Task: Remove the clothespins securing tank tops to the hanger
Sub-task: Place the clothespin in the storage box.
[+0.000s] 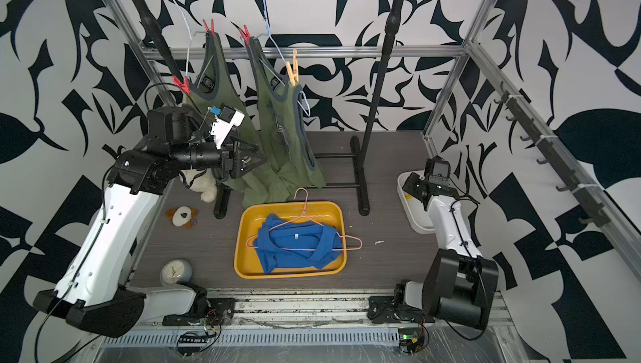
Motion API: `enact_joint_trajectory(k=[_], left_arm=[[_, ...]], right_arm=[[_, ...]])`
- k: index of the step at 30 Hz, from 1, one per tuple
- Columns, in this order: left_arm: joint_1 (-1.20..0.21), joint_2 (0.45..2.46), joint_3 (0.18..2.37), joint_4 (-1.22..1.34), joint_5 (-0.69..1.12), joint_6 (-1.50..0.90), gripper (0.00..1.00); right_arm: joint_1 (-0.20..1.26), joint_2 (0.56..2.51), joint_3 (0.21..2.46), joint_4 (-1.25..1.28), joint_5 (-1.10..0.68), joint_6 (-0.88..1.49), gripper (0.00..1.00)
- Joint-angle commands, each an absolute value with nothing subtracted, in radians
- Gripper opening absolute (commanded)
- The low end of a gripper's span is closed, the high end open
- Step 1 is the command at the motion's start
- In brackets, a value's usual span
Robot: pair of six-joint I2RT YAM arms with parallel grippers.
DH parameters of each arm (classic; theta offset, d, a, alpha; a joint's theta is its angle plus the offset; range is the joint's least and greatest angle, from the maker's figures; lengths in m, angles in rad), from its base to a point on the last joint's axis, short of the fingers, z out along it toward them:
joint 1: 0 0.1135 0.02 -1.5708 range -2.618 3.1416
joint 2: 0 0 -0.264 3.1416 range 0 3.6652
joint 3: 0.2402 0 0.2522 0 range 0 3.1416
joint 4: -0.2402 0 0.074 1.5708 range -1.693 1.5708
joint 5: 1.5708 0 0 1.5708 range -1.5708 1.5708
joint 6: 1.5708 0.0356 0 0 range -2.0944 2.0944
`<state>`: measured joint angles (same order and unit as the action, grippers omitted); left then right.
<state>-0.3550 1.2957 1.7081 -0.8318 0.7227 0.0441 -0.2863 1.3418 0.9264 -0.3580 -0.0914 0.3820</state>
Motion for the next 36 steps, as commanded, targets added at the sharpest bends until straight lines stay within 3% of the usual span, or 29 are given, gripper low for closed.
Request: enact_joint_trajectory(k=[1,8,16,23,27,30,36], left_arm=[[-0.357,1.282,1.687,-0.819,0.737,0.056,0.73],[-0.358,1.282,1.66,-0.819,0.738,0.066,0.74],[-0.358,1.286,1.635,-0.788,0.738,0.062,0.74],[-0.359,1.295,1.626,-0.784,0.739,0.06,0.74],[-0.358,1.295,1.628,-0.782,0.731,0.061,0.74],[-0.358,1.285,1.629,-0.803,0.71,0.098,0.74],[-0.358,1.282,1.673,-0.955,0.706,0.237,0.75]], right_arm=[[-0.321,1.404,0.933,-0.32,-0.068,0.424,0.0],[-0.345,1.547,0.941,-0.281,-0.093,0.46,0.0],[-0.345,1.621,0.956,-0.278,-0.093,0.458,0.24],[-0.344,1.618,0.97,-0.307,-0.082,0.442,0.36],[-0.344,1.562,0.97,-0.313,-0.079,0.464,0.36],[-0.336,1.458,0.968,-0.325,-0.15,0.458,0.28],[-0.236,1.139,0.94,-0.357,-0.334,0.429,0.21]])
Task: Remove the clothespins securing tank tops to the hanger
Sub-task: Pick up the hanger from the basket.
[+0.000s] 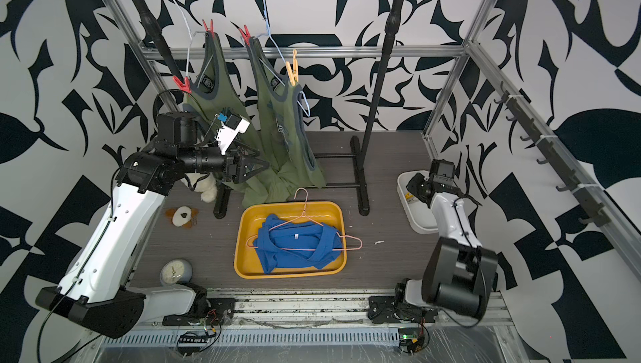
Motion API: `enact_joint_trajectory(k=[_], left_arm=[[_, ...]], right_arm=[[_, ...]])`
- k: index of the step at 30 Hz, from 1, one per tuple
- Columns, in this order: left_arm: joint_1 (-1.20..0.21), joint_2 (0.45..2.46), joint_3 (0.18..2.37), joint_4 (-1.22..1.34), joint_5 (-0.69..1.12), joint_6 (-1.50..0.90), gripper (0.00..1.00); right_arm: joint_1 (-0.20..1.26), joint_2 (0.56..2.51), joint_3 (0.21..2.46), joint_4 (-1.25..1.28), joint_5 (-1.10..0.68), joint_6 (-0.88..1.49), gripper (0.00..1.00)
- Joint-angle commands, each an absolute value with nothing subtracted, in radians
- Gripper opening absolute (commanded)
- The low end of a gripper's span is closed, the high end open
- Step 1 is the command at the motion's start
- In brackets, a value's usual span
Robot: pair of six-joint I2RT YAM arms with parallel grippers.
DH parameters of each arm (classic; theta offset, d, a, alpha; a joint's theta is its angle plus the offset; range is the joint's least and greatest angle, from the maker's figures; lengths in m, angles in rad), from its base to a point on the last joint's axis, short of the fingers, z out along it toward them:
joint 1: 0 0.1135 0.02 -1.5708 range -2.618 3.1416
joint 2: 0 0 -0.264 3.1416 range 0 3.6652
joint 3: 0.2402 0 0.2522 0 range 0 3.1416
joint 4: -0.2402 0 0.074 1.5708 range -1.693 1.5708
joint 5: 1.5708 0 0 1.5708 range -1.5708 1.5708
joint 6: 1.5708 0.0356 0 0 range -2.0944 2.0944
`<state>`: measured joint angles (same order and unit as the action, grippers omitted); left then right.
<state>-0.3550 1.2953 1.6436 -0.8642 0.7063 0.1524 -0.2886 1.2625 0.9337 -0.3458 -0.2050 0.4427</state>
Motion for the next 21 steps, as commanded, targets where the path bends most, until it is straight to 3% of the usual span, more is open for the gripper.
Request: enact_joint_trajectory(k=[1,11,21], left_arm=[[-0.358,1.282,1.676,-0.975,0.706,0.253,0.75],[-0.358,1.231,1.846,-1.303,0.719,0.496,0.77],[-0.358,1.2,1.788,-1.31,0.729,0.48,0.78]], right_arm=[[-0.194,1.101,0.934,-0.351,-0.378,0.431,0.21],[0.329,1.14,0.919,-0.283,-0.56,0.383,0.23],[0.495,1.386,0.9,-0.146,-0.585,0.351,0.24]])
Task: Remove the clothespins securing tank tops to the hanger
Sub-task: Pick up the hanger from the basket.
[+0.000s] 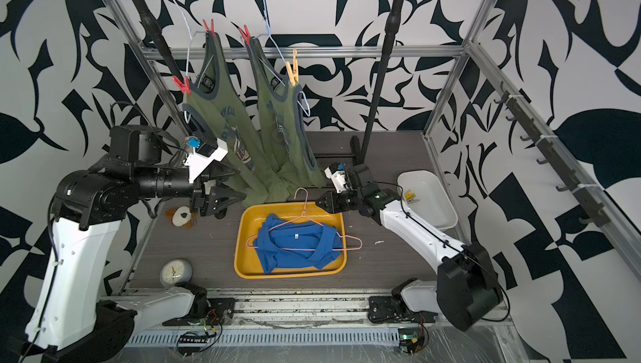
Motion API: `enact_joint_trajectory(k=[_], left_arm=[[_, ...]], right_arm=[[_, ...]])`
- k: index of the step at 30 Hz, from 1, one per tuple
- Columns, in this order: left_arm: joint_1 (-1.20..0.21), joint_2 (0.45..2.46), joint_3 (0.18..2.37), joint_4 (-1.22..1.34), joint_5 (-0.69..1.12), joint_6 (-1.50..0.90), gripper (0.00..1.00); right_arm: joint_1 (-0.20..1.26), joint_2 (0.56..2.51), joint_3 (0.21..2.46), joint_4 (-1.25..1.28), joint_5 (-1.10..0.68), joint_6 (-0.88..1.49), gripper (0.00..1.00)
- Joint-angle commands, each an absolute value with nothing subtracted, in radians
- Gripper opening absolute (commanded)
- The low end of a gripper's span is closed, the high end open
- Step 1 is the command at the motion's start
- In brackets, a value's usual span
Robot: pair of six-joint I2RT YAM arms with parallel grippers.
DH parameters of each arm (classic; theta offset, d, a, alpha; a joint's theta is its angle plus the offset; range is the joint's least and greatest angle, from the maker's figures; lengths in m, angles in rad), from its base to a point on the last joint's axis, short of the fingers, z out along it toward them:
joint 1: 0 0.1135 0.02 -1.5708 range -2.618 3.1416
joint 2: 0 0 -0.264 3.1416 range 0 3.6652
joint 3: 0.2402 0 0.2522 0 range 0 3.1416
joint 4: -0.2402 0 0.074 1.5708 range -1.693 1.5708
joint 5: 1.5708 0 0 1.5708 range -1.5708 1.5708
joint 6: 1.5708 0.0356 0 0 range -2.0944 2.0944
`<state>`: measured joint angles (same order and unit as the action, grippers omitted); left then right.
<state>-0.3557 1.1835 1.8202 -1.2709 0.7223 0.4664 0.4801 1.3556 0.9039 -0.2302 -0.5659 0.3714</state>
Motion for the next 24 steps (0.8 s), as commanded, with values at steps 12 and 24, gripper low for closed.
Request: enact_joint_trajectory(k=[12,24], left_arm=[[-0.359,1.202,1.737,-1.298,0.707,0.487,0.78],[-0.358,1.194,1.7,-1.288,0.704,0.486,0.79]], right_arm=[[0.543,1.564,0.888,0.012,-0.535,0.374,0.27],[0.593,1.658,0.904,0.066,-0.554,0.366,0.28]])
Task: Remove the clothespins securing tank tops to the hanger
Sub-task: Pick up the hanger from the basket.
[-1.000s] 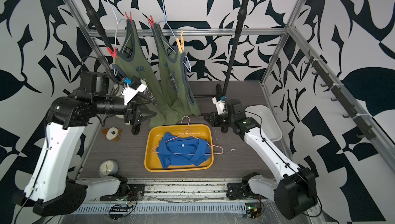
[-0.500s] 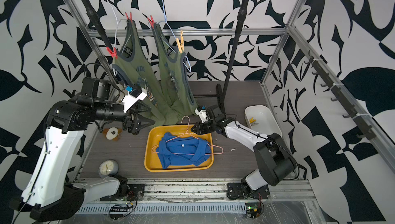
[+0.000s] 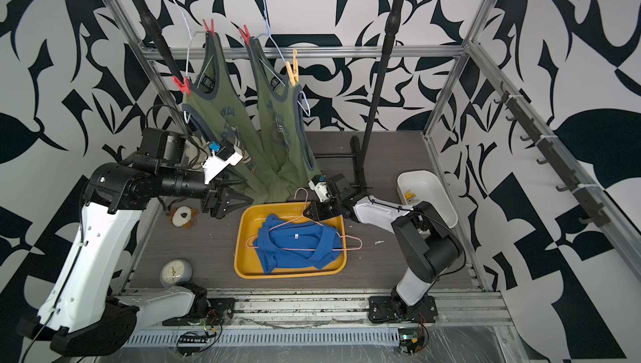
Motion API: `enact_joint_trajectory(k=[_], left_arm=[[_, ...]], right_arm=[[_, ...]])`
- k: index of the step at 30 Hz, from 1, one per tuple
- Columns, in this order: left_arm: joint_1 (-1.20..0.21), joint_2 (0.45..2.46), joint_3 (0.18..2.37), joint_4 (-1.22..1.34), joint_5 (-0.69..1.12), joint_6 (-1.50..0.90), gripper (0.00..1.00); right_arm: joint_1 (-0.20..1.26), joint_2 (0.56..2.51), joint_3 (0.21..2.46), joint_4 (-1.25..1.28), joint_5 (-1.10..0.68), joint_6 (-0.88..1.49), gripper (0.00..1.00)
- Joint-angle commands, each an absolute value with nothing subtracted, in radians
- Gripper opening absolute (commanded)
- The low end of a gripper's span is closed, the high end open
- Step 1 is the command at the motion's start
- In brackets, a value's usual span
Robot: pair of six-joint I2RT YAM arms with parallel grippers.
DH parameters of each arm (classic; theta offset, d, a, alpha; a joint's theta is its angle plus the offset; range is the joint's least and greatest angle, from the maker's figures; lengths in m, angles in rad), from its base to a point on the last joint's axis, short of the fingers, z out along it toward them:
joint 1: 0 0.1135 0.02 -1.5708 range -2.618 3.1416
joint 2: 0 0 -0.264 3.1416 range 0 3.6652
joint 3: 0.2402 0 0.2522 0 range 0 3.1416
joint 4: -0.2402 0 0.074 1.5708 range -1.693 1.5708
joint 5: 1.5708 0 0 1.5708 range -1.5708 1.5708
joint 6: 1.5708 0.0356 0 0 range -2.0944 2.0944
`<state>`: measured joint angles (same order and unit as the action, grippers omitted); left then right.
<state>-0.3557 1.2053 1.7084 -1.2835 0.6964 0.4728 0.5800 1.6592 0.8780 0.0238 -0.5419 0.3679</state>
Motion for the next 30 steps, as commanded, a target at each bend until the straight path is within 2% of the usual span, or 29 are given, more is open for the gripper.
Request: enact_joint_trajectory(k=[1,18,21,23,30], left_arm=[[-0.359,1.195,1.702,-1.287,0.704,0.488,0.79],[-0.358,1.214,1.721,-1.281,0.713,0.484,0.8],[-0.359,1.219,1.728,-1.277,0.711,0.481,0.8],[-0.358,1.22,1.728,-1.267,0.712,0.471,0.8],[-0.359,1.212,1.703,-1.16,0.657,0.353,0.8]], right_arm=[[0.599,1.661,0.902,0.071,-0.56,0.366,0.28],[0.62,1.588,0.871,0.041,-0.671,0.309,0.13],[0.62,1.588,0.875,0.031,-0.678,0.297,0.08],[0.62,1.586,0.878,0.028,-0.673,0.29,0.0],[0.62,1.556,0.901,0.021,-0.657,0.27,0.0]])
